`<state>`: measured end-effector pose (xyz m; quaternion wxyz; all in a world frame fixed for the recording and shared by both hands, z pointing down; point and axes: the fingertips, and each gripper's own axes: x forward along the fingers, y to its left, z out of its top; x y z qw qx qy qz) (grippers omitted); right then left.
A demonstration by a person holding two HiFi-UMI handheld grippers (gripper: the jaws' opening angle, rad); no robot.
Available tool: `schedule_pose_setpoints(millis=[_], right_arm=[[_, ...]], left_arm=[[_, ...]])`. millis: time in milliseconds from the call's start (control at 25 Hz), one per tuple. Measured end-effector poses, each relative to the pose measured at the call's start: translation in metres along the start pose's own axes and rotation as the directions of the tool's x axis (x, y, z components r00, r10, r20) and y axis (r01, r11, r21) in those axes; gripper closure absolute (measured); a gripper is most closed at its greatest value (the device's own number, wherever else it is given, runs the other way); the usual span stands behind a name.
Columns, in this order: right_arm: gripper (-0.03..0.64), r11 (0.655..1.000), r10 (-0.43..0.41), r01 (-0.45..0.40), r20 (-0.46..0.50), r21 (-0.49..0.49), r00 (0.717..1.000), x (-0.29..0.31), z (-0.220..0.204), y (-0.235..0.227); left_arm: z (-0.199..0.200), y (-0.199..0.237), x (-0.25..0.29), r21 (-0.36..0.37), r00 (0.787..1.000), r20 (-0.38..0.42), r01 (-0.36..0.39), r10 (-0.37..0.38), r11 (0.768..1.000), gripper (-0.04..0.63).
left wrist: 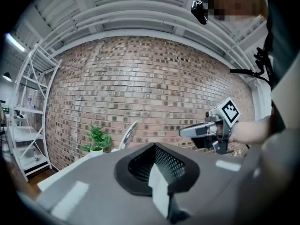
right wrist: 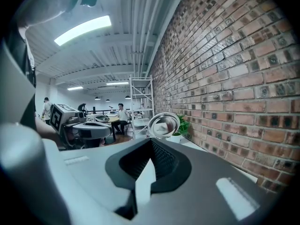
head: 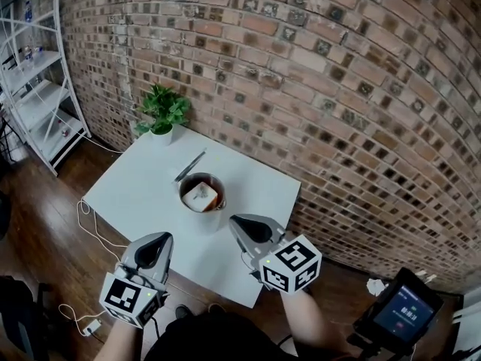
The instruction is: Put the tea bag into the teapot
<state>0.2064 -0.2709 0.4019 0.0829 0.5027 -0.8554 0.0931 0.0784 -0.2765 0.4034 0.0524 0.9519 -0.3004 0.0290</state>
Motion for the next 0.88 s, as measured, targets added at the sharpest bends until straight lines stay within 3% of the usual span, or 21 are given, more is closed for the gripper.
schedule_pose_setpoints(millis=[880], right_arm=[[0.615,1.0,-0.008,0.008,-0.004,0.019,1.0,0.004,-0.001,-0.003]], left_arm=[[-0.01,0.009,0.005,-0.037,0.998,-0.064,0.002,-0.005,0.999,0.591]])
